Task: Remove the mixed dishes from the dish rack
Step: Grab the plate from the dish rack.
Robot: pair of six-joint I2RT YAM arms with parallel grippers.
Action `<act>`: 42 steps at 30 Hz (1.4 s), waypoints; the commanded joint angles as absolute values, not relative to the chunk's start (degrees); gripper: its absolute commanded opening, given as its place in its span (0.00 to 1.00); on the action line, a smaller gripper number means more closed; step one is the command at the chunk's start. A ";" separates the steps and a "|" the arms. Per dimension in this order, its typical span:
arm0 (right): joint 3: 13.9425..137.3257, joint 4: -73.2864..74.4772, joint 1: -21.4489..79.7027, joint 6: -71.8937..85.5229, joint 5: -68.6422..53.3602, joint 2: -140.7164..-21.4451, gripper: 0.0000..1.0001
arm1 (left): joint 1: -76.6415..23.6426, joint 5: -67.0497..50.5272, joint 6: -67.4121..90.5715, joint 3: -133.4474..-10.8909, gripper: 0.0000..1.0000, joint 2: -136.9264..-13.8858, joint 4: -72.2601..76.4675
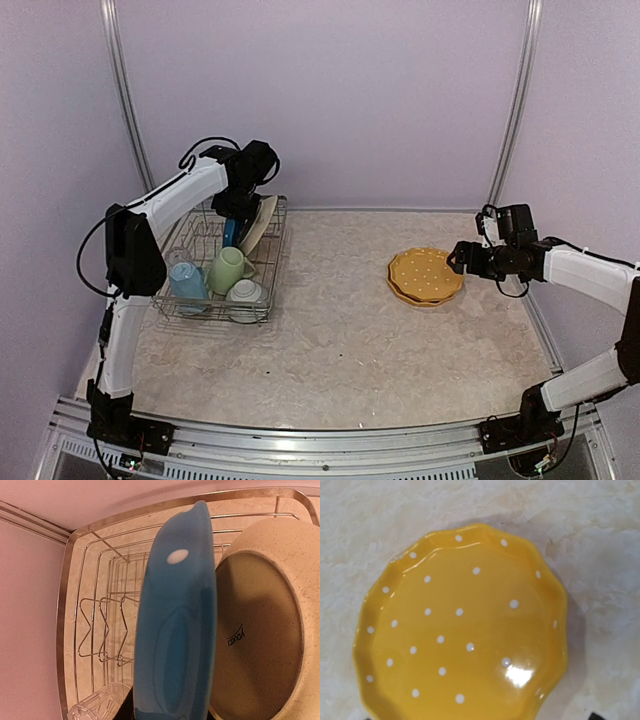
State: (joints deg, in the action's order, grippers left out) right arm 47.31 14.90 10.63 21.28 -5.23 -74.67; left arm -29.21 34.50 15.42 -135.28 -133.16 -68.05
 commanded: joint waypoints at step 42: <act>49.38 13.87 12.93 21.60 -5.46 -76.72 0.91 | -35.10 63.26 -8.33 -130.64 0.00 -119.48 -48.54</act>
State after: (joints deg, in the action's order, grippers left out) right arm 47.35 13.85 11.77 21.54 -5.37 -76.03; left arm -34.52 58.08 -9.47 -129.78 -126.13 -51.64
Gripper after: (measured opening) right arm 0.905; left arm 0.187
